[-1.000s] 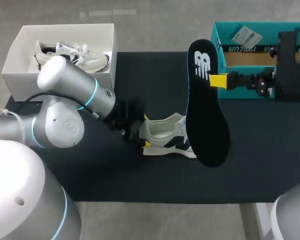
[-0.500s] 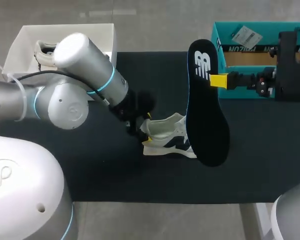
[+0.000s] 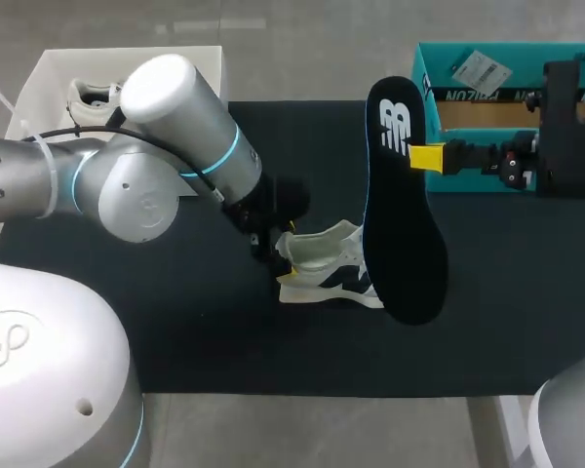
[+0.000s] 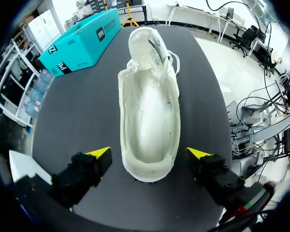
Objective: Take the shoe out of the shoebox, open the shoe tongue, remove and reinsert the insole, then place the shoe into the shoebox
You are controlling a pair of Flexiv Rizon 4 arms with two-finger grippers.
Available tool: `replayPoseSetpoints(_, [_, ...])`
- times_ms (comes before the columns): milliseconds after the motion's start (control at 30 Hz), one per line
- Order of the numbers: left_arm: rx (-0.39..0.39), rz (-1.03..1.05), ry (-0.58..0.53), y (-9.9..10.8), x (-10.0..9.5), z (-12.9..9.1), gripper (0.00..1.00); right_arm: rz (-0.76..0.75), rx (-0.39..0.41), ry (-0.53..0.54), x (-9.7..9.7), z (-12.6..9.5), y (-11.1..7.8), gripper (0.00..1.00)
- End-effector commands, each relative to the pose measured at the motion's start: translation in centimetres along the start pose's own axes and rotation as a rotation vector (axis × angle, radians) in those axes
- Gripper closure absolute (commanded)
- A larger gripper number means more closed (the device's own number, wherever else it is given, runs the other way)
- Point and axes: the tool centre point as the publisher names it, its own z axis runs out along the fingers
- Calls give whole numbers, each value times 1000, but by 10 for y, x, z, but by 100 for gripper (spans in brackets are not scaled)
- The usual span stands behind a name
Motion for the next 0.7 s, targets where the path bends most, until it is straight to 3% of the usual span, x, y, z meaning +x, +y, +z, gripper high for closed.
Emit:
replayPoseSetpoints(33, [-135,-18,-10,-11,0,-5,0,1,-1,-2,0,3,0,100])
replayPoseSetpoints(233, [-255,-21,-35,-17,-2,-7,0,1,-1,-2,0,3,0,100])
replayPoseSetpoints(700, [-282,21,7,-18,-4,4,0,1,-1,-2,0,3,0,100])
